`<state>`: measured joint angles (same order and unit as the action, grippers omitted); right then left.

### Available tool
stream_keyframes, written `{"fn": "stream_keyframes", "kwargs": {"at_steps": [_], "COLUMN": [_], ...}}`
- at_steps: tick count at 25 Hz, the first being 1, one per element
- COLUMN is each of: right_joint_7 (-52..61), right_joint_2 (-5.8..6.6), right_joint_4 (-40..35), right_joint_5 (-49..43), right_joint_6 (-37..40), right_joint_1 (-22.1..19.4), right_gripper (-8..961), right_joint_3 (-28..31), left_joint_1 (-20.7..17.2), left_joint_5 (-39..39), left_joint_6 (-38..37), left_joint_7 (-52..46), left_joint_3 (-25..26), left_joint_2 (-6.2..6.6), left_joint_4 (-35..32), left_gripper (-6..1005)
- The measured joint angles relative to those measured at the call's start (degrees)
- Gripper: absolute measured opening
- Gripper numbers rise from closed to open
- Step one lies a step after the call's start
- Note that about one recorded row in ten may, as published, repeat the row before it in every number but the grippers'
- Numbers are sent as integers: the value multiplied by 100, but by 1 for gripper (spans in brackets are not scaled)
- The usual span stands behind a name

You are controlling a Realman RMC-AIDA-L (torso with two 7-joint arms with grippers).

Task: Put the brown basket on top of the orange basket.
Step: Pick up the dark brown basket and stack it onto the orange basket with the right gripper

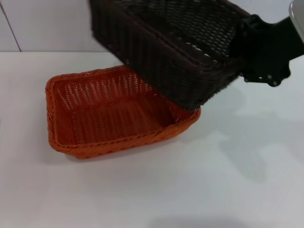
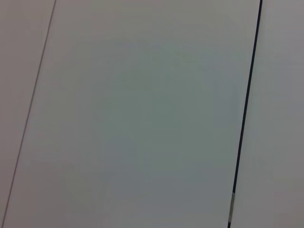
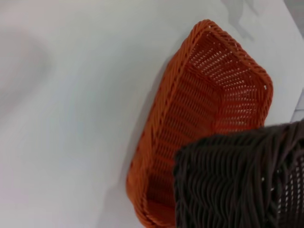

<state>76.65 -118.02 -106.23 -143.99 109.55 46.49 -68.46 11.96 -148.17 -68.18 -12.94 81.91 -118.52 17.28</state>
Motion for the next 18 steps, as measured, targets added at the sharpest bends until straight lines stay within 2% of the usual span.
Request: {"fn": "stream_keyframes", "kwargs": {"at_steps": [12,18], "right_joint_7": [-2253,-3208], "right_joint_2": [-20,-22], "right_joint_4": [1250,1728], "right_joint_5": [161,545], "right_joint_6": [-1618,-1881], "right_joint_1": [75,49], "right_gripper": [153,153], "right_joint_3": [138,123], "left_joint_1": [21,7], "left_joint_5": [-2,-1], "left_joint_6": [-21,-7], "left_joint_7": [58,78], "left_joint_3": [1,0], "left_joint_2": [5,5], "left_joint_4": [-6,-20], "left_gripper": [774,774]}}
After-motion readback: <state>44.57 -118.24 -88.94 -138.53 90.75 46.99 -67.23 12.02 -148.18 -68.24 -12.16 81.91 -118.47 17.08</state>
